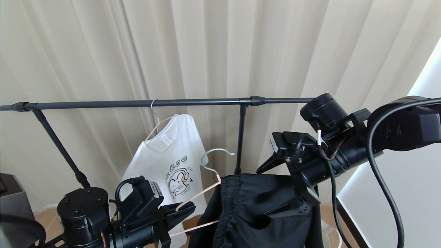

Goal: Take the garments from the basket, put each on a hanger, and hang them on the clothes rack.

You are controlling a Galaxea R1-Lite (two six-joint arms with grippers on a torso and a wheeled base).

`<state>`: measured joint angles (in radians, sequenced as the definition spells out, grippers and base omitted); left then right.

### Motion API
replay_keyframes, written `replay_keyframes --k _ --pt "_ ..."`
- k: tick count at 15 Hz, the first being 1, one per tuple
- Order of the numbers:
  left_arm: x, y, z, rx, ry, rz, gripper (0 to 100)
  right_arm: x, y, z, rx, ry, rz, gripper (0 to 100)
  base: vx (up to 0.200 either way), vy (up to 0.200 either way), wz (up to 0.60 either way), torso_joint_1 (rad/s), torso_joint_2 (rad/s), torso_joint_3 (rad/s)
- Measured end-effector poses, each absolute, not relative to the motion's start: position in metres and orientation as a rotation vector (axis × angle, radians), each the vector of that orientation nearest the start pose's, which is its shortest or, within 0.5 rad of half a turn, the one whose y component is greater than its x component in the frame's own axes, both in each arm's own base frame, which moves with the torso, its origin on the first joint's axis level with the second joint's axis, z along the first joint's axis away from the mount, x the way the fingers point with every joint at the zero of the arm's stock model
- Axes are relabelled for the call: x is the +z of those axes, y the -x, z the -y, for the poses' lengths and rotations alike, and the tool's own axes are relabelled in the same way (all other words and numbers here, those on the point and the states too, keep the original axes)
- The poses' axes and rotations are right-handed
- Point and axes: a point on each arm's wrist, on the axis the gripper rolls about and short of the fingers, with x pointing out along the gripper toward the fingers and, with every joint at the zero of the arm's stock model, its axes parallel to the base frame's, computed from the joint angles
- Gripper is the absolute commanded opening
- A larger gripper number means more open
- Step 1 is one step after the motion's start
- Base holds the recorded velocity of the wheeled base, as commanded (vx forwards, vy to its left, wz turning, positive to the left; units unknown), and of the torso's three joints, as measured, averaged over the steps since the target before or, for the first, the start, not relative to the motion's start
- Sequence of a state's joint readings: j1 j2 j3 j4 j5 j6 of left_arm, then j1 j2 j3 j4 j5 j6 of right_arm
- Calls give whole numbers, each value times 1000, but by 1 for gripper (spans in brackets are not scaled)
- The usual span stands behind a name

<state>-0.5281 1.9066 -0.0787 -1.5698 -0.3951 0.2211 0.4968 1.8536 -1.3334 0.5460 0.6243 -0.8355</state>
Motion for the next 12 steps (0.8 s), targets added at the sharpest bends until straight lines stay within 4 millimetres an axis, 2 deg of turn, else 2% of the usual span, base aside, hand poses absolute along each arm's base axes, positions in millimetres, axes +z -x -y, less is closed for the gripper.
replay_keyframes --k 8,9,12 --pt "70 -187 121 -955 -222 -165 0 173 -289 -177 1413 604 -630 100 0 0 0 0 0 0" --pt "70 -187 121 -955 -222 -165 0 172 -289 -177 1413 604 -633 0 0 0 0 0 0 0" --pt "70 -187 121 -955 -222 -164 0 171 -290 -177 1412 602 -638 0 0 0 0 0 0 0"
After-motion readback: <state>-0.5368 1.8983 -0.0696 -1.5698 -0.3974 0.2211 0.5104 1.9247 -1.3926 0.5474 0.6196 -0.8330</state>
